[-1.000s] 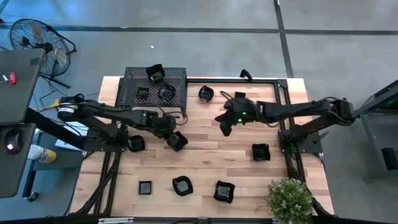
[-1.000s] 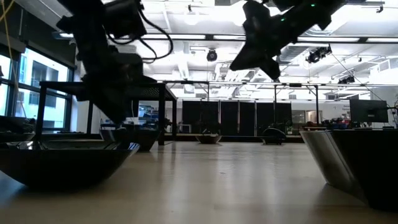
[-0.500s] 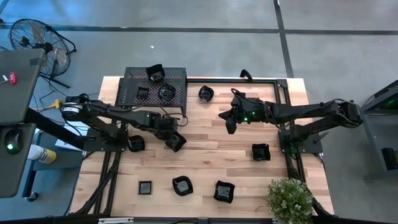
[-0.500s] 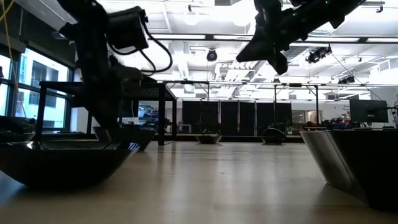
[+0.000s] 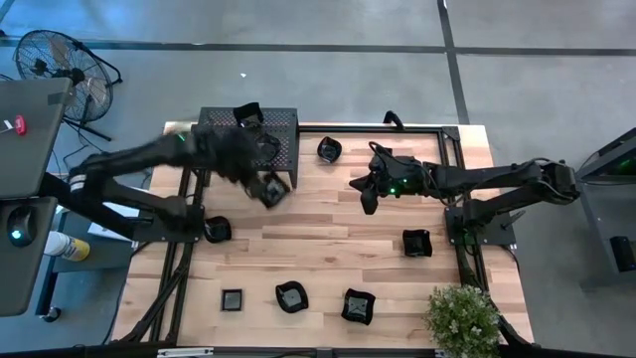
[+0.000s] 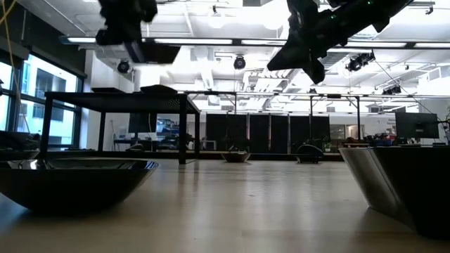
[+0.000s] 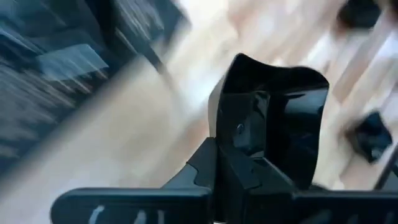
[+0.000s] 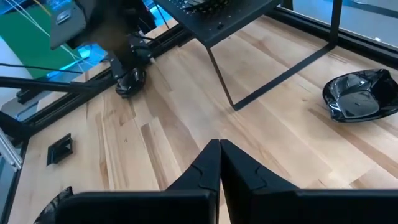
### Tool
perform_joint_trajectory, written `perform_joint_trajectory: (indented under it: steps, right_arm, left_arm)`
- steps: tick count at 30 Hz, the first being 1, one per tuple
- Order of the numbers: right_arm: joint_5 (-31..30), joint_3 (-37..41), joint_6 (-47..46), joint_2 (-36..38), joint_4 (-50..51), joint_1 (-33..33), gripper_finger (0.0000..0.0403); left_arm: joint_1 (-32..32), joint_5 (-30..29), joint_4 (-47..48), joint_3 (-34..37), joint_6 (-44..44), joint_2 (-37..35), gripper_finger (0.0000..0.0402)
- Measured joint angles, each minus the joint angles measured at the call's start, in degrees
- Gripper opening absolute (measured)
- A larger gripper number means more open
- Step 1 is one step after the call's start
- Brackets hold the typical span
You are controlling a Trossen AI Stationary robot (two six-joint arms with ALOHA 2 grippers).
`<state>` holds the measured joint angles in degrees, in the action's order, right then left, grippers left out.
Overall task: Pick & Place Mini shaped plates
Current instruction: Stack the black distorted square plate on the other black distorted square plate on the shelf
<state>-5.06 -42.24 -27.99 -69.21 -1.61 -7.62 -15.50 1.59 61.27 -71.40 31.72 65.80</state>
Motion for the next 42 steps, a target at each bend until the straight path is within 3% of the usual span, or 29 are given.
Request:
perform_joint_trajectory:
  steps: [5, 10, 15, 20, 28, 42]
  right_arm:
    - [0.5, 0.0, 0.8, 0.0, -0.2, 0.0, 0.0004]
    - [0.5, 0.0, 1.5, 0.0, -0.9, 0.0, 0.0002]
    - [0.5, 0.0, 3.2, 0.0, -1.6, 0.0, 0.0005]
    - [0.5, 0.0, 4.0, 0.0, -1.6, 0.0, 0.0002]
    - [0.9, 0.0, 5.0, 0.0, -1.6, 0.0, 0.0002]
    - [0.9, 0.0, 6.0, 0.0, -1.6, 0.0, 0.0006]
  left_arm:
    - [-16.6, 1.0, 8.7, -14.1, -16.0, 1.7, 0.0001]
    - [-33.9, 7.0, 14.4, -24.7, -30.6, 8.8, 0.0001]
    - [-43.6, 12.4, 16.5, -31.6, -40.8, 17.8, 0.0000]
    - [-47.4, 13.3, 16.7, -35.5, -49.3, 24.0, 0.0000]
    - [-50.6, 11.9, 16.1, -35.9, -58.0, 28.2, 0.0000]
    - [-50.9, 11.8, 15.8, -35.8, -62.0, 32.8, 0.0000]
